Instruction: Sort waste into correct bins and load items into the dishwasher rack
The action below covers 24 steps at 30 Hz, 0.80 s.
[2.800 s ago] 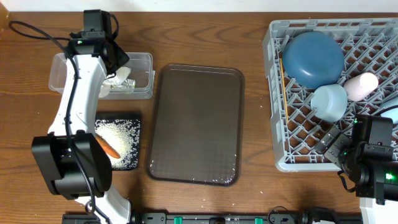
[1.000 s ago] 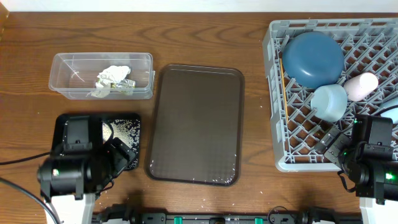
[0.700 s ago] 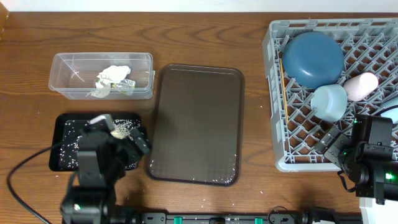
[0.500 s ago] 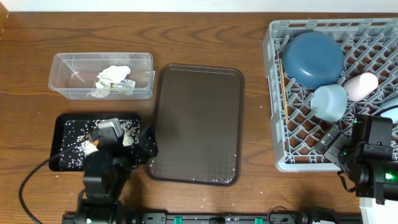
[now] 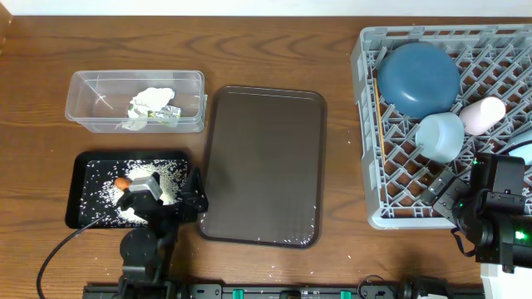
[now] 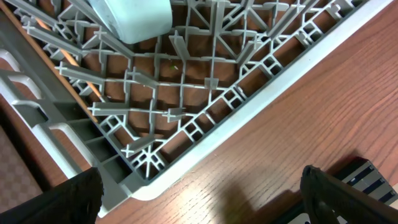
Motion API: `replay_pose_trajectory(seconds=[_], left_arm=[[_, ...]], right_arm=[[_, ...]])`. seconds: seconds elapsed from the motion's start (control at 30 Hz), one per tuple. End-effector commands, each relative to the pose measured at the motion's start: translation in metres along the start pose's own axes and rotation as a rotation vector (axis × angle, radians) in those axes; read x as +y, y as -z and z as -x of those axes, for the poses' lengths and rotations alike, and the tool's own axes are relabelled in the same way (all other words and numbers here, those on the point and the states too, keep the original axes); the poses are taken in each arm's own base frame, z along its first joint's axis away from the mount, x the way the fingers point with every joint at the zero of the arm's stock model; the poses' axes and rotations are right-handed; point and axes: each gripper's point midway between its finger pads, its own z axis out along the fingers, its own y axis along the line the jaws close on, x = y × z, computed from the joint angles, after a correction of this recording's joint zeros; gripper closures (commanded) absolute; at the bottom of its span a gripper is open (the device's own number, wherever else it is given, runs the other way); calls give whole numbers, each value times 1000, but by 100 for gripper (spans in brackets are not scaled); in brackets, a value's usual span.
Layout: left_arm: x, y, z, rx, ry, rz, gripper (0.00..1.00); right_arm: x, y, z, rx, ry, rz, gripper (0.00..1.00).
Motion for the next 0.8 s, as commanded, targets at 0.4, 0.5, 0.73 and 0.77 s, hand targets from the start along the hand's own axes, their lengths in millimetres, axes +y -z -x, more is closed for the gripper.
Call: replay_pose_trajectory(seconds=[0.4, 0.5, 0.73, 0.77], left_arm=[[23, -3, -13, -3, -270, 87, 1], [31, -2, -10, -15, -278, 128, 1], [36, -2, -7, -22, -274, 150, 1], [36, -2, -7, -21, -274, 150, 1]], right_arm=[[0, 1, 0, -4, -8, -2, 1], [0, 1, 0, -4, -8, -2, 1], [0, 1, 0, -4, -8, -2, 1], [0, 1, 0, -4, -8, -2, 1]])
